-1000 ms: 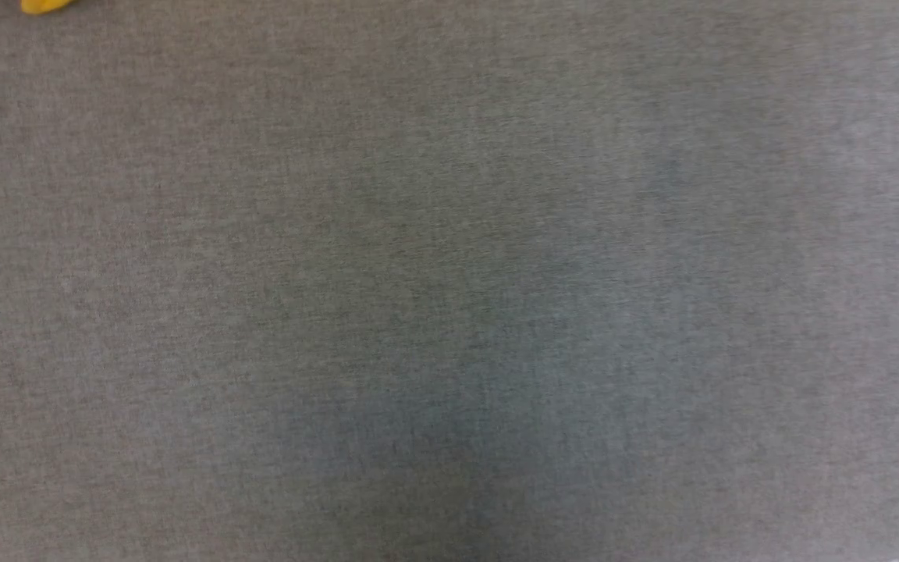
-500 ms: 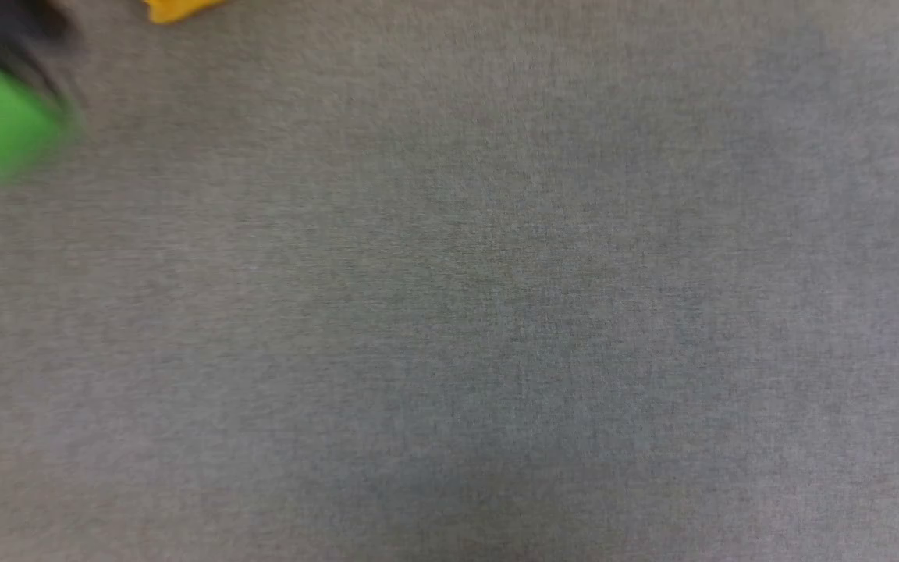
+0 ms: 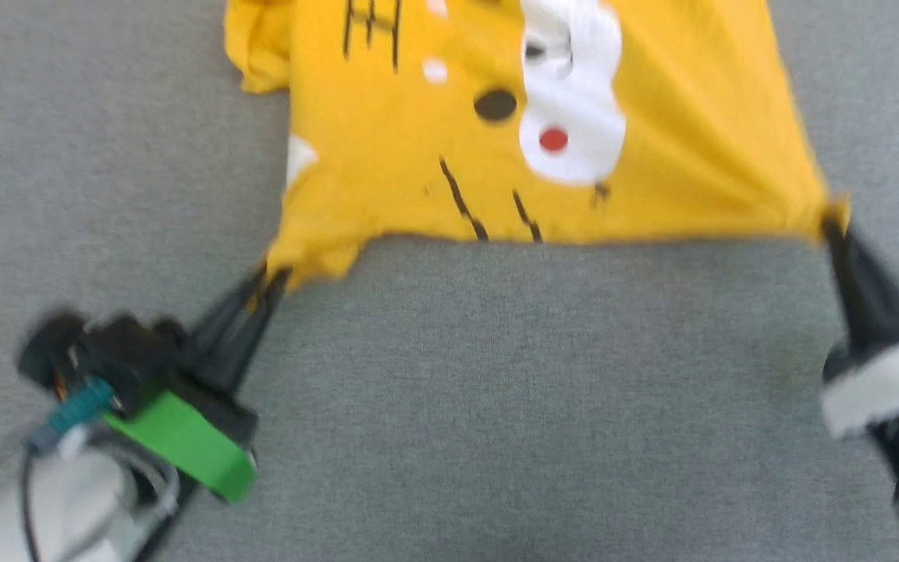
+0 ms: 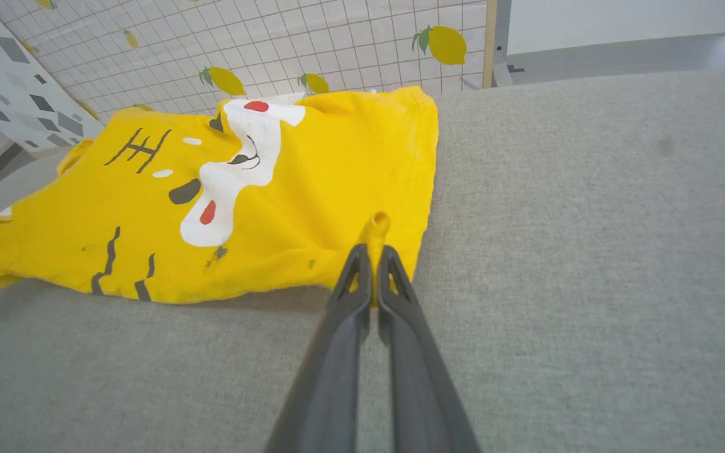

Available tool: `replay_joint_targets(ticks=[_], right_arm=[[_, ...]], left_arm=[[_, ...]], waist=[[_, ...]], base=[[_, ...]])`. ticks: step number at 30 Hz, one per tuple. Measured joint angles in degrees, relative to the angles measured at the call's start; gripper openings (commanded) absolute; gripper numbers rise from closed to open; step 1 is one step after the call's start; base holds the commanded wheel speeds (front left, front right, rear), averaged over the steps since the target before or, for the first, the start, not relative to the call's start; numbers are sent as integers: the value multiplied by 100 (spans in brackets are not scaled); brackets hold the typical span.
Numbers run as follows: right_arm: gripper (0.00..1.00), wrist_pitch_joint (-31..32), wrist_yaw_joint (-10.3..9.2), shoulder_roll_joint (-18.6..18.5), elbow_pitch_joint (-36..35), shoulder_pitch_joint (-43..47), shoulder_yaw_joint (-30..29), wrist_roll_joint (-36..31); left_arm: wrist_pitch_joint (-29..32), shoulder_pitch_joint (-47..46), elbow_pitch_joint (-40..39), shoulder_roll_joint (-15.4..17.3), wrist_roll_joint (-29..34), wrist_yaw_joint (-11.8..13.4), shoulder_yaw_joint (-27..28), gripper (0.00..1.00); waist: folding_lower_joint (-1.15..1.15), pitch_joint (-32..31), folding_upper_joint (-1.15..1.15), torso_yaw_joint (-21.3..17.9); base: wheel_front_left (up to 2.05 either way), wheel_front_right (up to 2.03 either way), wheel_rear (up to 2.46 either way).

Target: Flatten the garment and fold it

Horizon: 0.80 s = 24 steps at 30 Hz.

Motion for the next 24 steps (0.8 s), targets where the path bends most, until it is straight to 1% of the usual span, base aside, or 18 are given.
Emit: replay_joint_targets(ticks=[2, 4, 6, 8, 11, 15, 17, 20, 24], right_arm=[[0, 18, 0, 172, -42, 403, -69, -5], [0, 70, 0, 265, -34, 862, -85, -71], [0, 178, 0, 263, 8, 1255, -79, -138], [0, 267, 0, 281, 74, 1616, -165, -136], [0, 541, 0, 204, 166, 2036, -267, -142], [0, 827, 1, -144, 467, 2618, -297, -425], [0, 945, 1, -249, 637, 2806, -266, -497], [0, 1267, 1, -282, 813, 2996, -182, -485], [0, 1974, 1, -308, 877, 3244, -34, -276]], left_arm=[[0, 488, 123, -207, -118, 44, 133, 0], [1, 1009, 314, -417, -223, 45, 187, 0], [0, 1425, 508, -623, -474, -15, 292, 0], [0, 1783, 746, -726, -653, -142, 279, 0], [109, 2148, 1044, -775, -1049, -348, 132, 0], [600, 2431, 1278, -792, -1578, -474, -57, 0], [855, 2514, 1305, -788, -1742, -513, -141, 0], [1240, 2659, 1292, -768, -2037, -501, -259, 0], [1669, 2879, 1198, -703, -2339, -349, -391, 0]], waist=[[0, -148, 0, 14], [0, -314, 0, 32], [0, -461, 0, 49], [0, -626, 0, 65], [0, -856, 0, 92], [0, -1162, 0, 132], [0, -1293, 0, 150], [0, -1483, 0, 173], [0, -1705, 0, 190]], base=[[0, 0, 0], [0, 0, 0], [0, 0, 0], [0, 0, 0], [0, 0, 0], [0, 0, 0], [0, 0, 0], [0, 0, 0], [0, 0, 0]])
